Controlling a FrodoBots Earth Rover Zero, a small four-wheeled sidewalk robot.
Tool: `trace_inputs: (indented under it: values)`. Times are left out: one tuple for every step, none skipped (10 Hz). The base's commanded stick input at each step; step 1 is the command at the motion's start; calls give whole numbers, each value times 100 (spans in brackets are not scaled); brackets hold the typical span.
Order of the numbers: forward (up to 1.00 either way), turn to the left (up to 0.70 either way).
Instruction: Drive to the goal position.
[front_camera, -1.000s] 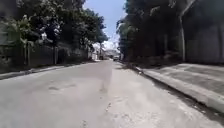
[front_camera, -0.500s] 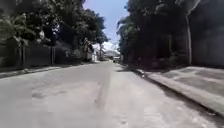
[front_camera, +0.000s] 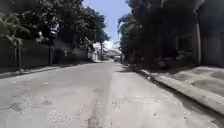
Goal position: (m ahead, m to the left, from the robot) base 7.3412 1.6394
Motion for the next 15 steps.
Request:
trace_inputs:
  values:
    - [96, 0]
    - [100, 0]
    - [100, 0]
    - [100, 0]
    - [100, 0]
    - [100, 0]
    - [100, 0]
    - [100, 0]
    - [100, 0]
    - [100, 0]
    - [100, 0]
    - [100, 0]
    - [100, 0]
    - [100, 0]
    - [100, 0]
